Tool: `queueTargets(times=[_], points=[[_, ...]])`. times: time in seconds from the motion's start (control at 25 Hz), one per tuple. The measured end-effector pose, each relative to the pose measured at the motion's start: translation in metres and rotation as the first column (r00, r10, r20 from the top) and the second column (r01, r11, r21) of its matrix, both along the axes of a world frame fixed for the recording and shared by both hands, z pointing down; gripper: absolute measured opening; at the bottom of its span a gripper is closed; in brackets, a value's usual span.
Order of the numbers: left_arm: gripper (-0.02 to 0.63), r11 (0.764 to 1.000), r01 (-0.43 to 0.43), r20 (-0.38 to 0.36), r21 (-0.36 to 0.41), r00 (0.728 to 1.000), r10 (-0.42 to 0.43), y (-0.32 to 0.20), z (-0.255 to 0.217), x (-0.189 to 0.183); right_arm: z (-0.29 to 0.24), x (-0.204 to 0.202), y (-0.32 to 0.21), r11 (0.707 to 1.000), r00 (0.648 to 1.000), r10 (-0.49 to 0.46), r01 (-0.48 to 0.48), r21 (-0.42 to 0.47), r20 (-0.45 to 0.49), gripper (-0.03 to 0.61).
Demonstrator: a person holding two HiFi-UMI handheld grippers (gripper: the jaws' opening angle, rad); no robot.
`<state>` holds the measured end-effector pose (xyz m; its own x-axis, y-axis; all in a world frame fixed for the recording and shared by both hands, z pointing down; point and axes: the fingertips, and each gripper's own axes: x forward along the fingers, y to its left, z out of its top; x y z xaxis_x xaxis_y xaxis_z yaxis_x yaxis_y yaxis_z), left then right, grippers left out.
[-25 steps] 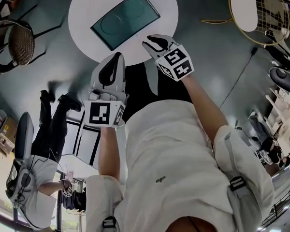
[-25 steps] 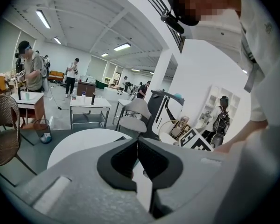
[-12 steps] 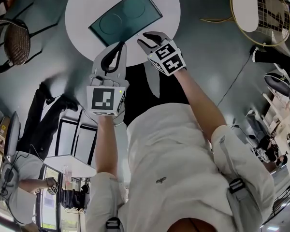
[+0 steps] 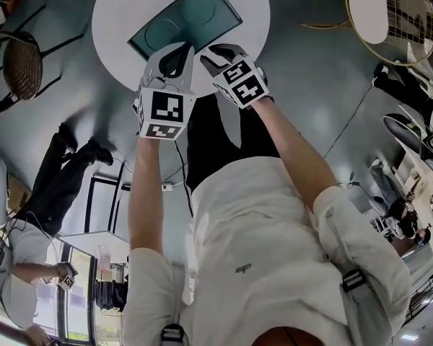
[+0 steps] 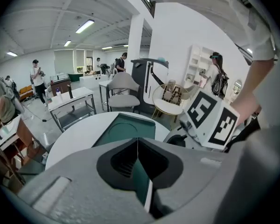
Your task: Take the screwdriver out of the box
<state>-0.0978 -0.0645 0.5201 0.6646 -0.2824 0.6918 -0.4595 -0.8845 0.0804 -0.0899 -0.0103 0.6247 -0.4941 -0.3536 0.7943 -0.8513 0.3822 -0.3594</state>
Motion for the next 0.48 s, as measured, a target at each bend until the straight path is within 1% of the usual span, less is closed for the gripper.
queueTargets(times=[0.12, 0.24, 0.48], points=[[0.012, 0.999, -0.029, 0.083, -0.013, 0.996, 0.030, -0.006, 0.019, 0.005, 0.006, 0.001, 0.000, 1.000, 1.000, 0.010, -0.010, -0.016, -0.009, 0.123], [0.012, 0.999, -0.049, 0.148, -0.019, 0.988, 0.052, -0.011, 0.031, 0.008, 0.008, 0.002, 0.000, 0.999, 0.999, 0.032, -0.033, -0.021, -0.014, 0.123], [0.012, 0.997, -0.068, 0.235, -0.044, 0.969, 0.076, -0.019, 0.054, 0.011, 0.015, -0.002, -0.005, 0.998, 0.999, 0.053, -0.052, -0.034, 0.002, 0.115]])
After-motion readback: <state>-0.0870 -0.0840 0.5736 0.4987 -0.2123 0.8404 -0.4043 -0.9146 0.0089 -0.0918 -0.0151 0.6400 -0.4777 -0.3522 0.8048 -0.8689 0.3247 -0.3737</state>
